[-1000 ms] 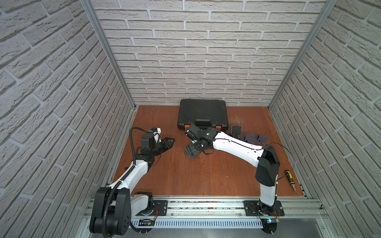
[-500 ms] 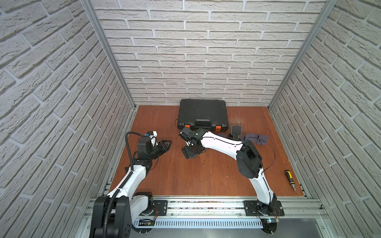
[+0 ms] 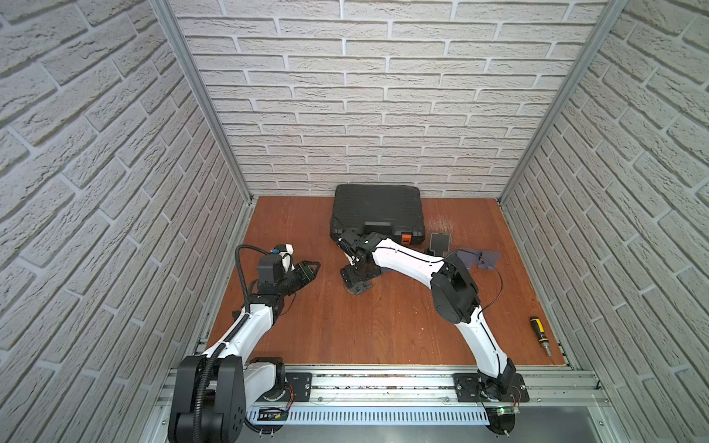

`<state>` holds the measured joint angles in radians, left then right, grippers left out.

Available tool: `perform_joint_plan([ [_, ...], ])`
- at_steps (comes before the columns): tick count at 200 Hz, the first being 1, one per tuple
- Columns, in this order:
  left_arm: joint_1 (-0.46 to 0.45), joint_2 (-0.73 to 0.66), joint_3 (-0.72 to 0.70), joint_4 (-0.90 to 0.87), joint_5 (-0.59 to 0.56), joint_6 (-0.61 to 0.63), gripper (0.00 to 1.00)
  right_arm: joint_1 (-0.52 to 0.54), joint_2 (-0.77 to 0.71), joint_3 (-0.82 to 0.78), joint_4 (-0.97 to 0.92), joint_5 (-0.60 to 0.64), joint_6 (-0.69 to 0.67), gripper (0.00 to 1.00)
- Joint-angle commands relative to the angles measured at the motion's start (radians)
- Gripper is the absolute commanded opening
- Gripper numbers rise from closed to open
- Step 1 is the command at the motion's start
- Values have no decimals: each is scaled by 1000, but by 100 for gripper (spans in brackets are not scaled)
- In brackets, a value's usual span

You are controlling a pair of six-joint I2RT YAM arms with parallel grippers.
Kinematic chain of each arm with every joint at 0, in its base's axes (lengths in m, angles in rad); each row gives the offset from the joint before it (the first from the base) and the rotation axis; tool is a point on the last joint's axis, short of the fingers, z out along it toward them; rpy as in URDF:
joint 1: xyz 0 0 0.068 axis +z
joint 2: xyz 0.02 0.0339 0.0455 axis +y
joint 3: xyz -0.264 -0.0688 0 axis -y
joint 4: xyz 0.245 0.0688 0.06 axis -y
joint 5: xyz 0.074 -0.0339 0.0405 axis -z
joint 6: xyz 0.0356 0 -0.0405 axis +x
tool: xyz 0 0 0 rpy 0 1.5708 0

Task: Open the phone stand
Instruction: Pick up the phone stand at the center of the board.

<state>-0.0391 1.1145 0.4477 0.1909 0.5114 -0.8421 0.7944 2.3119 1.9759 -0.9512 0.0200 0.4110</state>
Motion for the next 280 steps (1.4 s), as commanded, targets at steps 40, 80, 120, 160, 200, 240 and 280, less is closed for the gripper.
perform_joint_plan([
  [40,9,19,-6,69,18,-3,41,0,34,57,-32,-38,-11,84],
  [80,10,34,-4,81,25,-3,41,-1,45,64,-47,-40,-16,83],
  [120,10,51,-1,91,33,-3,41,-2,52,72,-57,-42,-15,67],
  [160,8,77,-4,114,60,-9,43,-1,38,84,-57,-40,-16,40],
  [200,0,119,-26,229,156,-49,47,-6,-22,79,-39,-76,-7,26],
  [240,-38,133,-56,359,203,-91,49,-20,-109,54,-24,-143,1,21],
  [280,-91,100,-82,423,180,-114,49,-43,-201,26,-3,-192,17,19],
])
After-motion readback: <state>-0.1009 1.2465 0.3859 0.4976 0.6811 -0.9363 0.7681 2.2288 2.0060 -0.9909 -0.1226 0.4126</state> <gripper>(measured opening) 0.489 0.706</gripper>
